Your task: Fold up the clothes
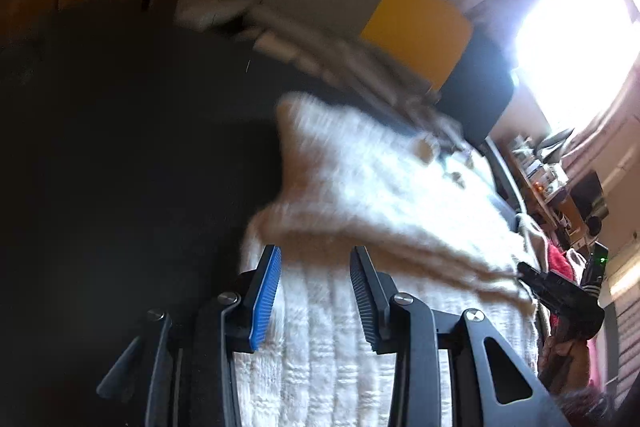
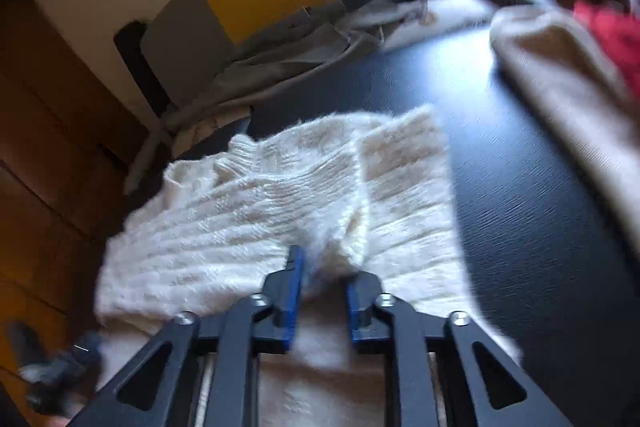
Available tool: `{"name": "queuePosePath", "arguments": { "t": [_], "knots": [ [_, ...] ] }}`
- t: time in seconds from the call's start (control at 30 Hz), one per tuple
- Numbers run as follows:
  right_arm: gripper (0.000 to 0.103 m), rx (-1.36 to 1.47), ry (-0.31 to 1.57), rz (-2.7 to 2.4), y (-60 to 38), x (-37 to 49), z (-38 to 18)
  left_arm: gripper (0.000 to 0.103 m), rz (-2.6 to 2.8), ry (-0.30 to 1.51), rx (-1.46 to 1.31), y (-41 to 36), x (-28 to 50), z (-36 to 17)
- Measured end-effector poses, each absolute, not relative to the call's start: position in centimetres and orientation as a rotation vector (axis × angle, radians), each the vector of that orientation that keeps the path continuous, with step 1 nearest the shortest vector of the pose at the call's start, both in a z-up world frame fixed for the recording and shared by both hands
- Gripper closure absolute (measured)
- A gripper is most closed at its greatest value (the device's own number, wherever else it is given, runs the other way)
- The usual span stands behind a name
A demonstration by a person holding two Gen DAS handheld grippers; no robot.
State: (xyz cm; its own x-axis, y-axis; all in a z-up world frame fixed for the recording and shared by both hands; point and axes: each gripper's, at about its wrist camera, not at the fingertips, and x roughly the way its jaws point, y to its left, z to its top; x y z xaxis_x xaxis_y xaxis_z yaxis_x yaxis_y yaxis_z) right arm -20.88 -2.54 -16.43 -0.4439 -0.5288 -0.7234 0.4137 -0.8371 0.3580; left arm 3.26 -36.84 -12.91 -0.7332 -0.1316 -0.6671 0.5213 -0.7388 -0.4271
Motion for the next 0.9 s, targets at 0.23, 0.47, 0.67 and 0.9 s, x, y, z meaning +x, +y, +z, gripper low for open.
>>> {"name": "queuePosePath", "arguments": {
  "t": [0.23,0.47,0.67,0.9],
  "knots": [
    [0.05,0.992,0.156,-2.37,-5.0,-18.5,-12.3,0.065,-2.578,0.61,0.889,-36.4,-2.8,-10.3],
    [0.042,0.999,0.47,-2.224,-11.1,-17.0,-15.6,0.064,-2.529,0.698,0.963,-36.6,-2.3,-15.6],
    [0.039,0.966,0.334,-2.192,-7.5,-16.4,-17.6,0.066,-2.51,0.891,0.908,-37.1,0.7,-17.7],
    [0.036,0.949,0.363,-2.168,-6.1,-15.6,-17.4,0.066,-2.503,0.752,0.95,-35.3,0.4,-17.2]
  ]
}}
